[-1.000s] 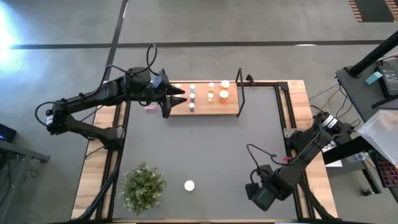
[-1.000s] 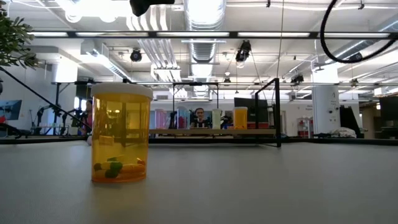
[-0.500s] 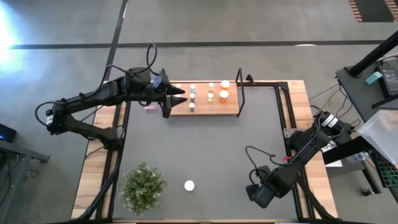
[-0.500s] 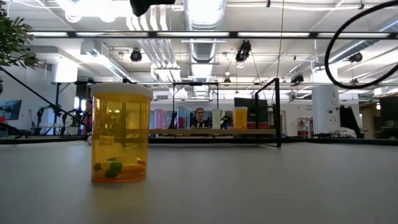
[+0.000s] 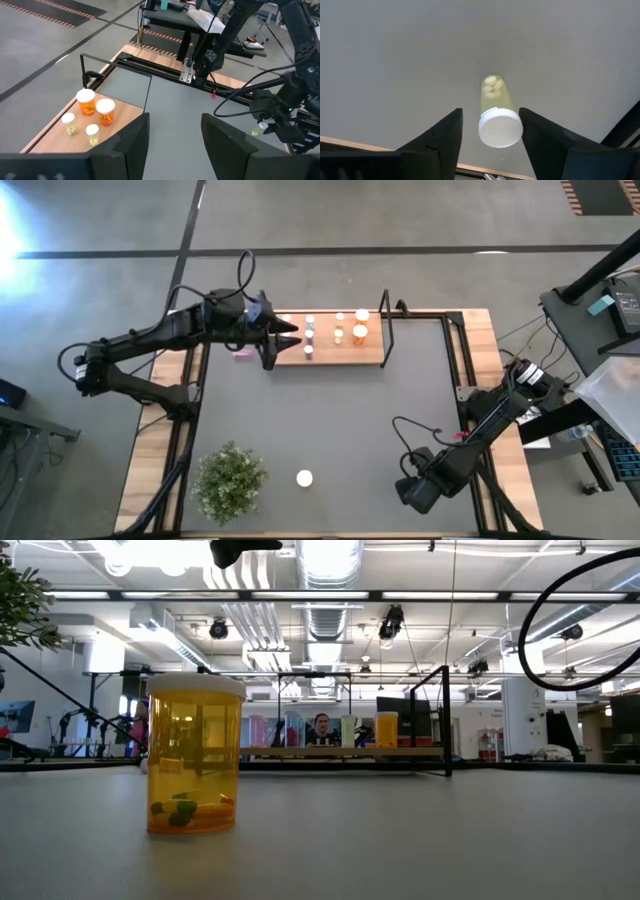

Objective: Pick and place medicine bottles onto shelf by color
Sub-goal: Put the yellow pill bottle on the shelf aligned with the other yellow pill bottles

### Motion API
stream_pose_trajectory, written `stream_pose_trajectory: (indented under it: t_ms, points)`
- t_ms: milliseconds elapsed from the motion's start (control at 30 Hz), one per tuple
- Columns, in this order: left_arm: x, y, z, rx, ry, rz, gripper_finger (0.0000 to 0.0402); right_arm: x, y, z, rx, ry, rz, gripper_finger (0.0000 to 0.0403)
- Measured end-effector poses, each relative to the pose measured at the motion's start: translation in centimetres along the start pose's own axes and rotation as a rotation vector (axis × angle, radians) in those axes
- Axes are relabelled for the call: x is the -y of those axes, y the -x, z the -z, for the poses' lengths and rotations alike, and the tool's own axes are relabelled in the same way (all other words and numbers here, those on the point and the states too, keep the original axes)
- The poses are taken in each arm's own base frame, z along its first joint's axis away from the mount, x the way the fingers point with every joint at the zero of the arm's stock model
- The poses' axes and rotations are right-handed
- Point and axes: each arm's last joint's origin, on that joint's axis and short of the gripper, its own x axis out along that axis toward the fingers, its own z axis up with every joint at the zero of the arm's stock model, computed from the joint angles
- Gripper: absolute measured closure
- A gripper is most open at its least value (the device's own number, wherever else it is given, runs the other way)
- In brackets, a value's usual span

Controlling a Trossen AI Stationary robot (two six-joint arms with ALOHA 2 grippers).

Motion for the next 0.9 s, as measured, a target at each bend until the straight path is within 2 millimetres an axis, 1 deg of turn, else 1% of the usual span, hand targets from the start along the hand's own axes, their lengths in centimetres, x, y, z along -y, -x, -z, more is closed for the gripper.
stream_pose_trajectory:
  t_ms: [167,433,633,800,900]
  points:
    - [-0.1,-0.3,0.3,-0.014,0.001,-0.003,0.0239,0.0,0.0,0.0,0.0,0.0,0.0,0.0248]
    - [-0.1,-0.3,0.2,-0.013,0.0,-0.002,0.0239,0.0,0.0,0.0,0.0,-0.004,0.0,0.0284]
    - [-0.1,-0.3,0.3,-0.014,0.0,-0.003,0.0239,0.0,0.1,0.1,0.0,-0.012,0.0,0.0284]
    - [-0.1,-0.3,0.3,-0.013,0.0,-0.002,0.0239,-1.0,1.5,0.5,-0.014,0.009,-0.051,0.028]
    - [0.0,-0.2,0.2,-0.011,0.0,-0.002,0.0239,-1.7,2.5,0.2,0.023,-0.005,-0.091,0.0279]
